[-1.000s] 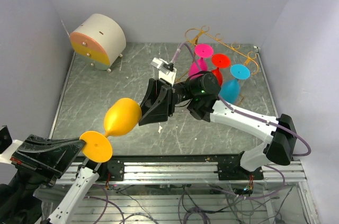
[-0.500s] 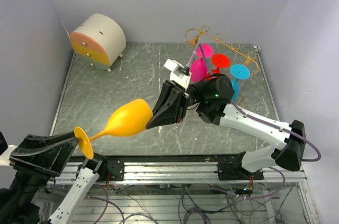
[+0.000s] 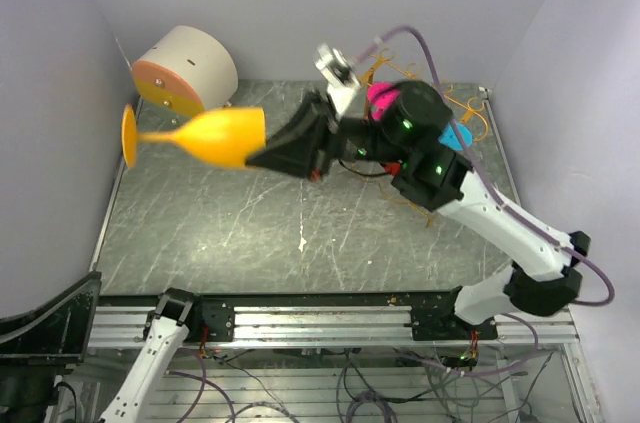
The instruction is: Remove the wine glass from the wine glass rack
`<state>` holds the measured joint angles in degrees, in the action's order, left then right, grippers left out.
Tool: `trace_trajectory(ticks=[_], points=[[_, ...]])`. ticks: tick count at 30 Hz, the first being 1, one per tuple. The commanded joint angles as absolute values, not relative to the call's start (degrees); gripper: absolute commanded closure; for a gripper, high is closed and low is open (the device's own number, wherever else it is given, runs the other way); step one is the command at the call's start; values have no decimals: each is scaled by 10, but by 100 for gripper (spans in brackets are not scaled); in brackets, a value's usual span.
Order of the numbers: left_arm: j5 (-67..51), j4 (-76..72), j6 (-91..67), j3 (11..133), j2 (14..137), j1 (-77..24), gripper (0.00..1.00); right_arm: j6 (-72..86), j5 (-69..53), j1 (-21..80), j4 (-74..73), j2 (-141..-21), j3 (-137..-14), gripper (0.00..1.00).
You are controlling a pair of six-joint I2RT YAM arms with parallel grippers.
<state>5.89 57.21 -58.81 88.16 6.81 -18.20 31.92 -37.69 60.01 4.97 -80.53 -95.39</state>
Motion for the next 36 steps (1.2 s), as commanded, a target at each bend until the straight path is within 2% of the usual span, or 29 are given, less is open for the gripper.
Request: trace_trajectory(ticks=[1,4,6,7,11,16,21,27,36], points=[[76,728,-480,953,164,-132,35,199,-118,626,-312,-959,-1169,100],[58,774,-413,996,205,-99,39,173,4,656,-483,-1120,-1441,100],[52,803,-386,1021,228,-84,43,171,33,658,-546,-1220,-1556,100],[48,815,-373,1033,236,-78,45,171,55,659,-551,-1228,-1556,100],[33,853,-335,1046,256,-57,47,170,87,658,-474,-1175,-1377,100],[7,856,-314,1015,253,-40,48,154,104,664,-588,-1250,-1466,100],[-6,855,-311,987,244,-28,49,138,84,667,-597,-1255,-1422,100],[-25,848,-311,967,234,-14,53,117,59,667,-643,-1312,-1457,100],[-59,856,-302,943,220,14,54,97,35,663,-646,-1351,-1465,100]])
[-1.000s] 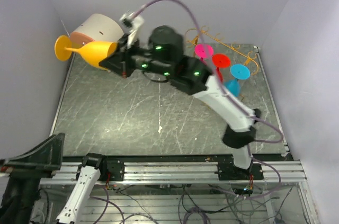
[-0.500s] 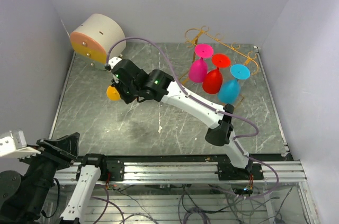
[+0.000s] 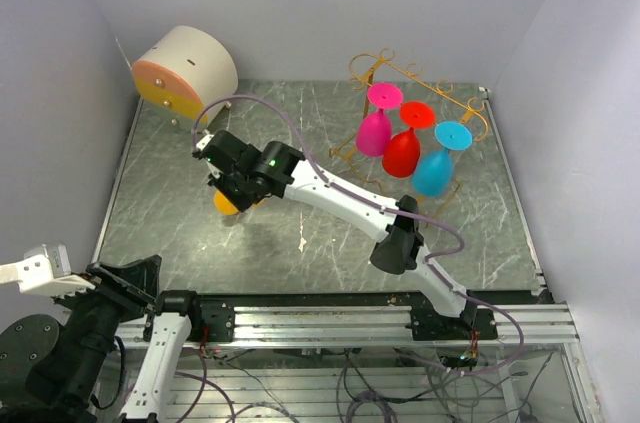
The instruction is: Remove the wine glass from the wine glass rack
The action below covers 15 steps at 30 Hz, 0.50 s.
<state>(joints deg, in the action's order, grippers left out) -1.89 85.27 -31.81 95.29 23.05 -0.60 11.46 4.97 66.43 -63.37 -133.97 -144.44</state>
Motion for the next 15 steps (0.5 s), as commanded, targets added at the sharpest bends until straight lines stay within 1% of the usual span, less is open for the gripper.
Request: trace_trajectory(ticks=[1,6,9,10,12,13,15], points=[[-62,857,-300,942,220,16,54,97,34,662,-648,-1355,-1464,100],[-70,857,-296,934,216,23,53,94,36,662,-649,-1371,-1459,96],[-69,857,-296,932,216,24,52,94,38,662,-641,-1368,-1450,89],[-70,857,-295,932,215,24,52,94,40,662,-637,-1365,-1448,85],[-70,857,-293,930,215,25,52,96,45,662,-627,-1359,-1445,69],[-70,857,-292,929,217,25,52,97,47,662,-622,-1355,-1444,64],[-71,857,-290,927,217,25,53,98,47,662,-613,-1350,-1446,58]])
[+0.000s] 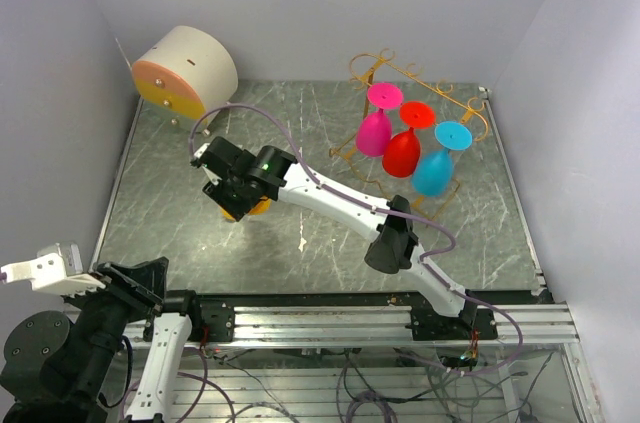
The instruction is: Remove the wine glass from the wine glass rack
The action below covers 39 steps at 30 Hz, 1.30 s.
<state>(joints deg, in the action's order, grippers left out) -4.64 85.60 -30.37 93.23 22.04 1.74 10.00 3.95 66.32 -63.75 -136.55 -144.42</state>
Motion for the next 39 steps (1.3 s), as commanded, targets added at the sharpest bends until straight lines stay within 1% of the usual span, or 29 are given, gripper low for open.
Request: trace_trajectory(ticks=[1,6,13,26,33,35,39], points=[[-71,857,-290,927,216,25,53,98,47,661,-611,-1347,-1450,57],[-69,857,-288,929,218,26,53,95,36,660,-573,-1324,-1438,55],[-66,857,-286,932,220,26,53,99,39,647,-557,-1333,-1449,51],[-57,854,-286,912,213,26,53,108,55,622,-534,-1341,-1429,48],[-63,843,-289,897,213,26,54,99,47,621,-505,-1310,-1400,48],[-66,839,-288,897,214,26,52,100,47,621,-502,-1299,-1398,48],[-84,821,-286,899,221,25,45,102,47,623,-486,-1258,-1385,48]])
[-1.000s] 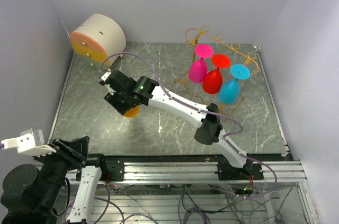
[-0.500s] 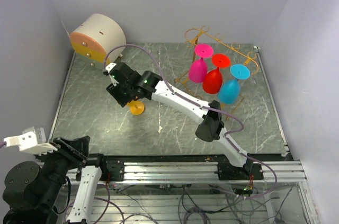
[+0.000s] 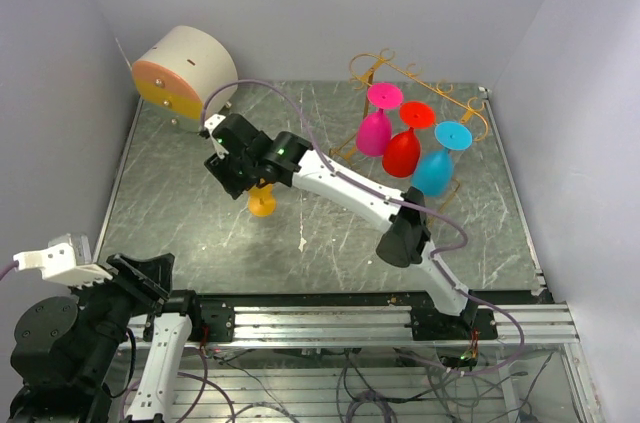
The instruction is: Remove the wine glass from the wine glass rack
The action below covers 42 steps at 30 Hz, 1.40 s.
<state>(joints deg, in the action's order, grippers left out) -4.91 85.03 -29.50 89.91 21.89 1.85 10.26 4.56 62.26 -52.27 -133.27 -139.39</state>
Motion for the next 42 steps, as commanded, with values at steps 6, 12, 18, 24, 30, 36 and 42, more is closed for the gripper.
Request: trace_trajectory(ticks=[6,12,18,24,30,36,42], points=[[-105,792,-287,902,247,26,39,107,49,627,-456,-1165,-1339,47],[-191,680,-326,867,283,26,38,166,98,634,-424,-1012,-1237,37],[-269,572,-392,841,329,26,39,228,177,663,-279,-764,-991,49],[-321,453,-458,776,358,27,39,275,220,663,-271,-641,-888,100],[-353,331,-494,674,389,27,42,304,159,671,-284,-620,-795,100],[-355,344,-433,699,465,25,42,336,180,702,-288,-581,-677,100],[-339,312,-424,715,524,0,43,361,185,705,-310,-579,-597,100]])
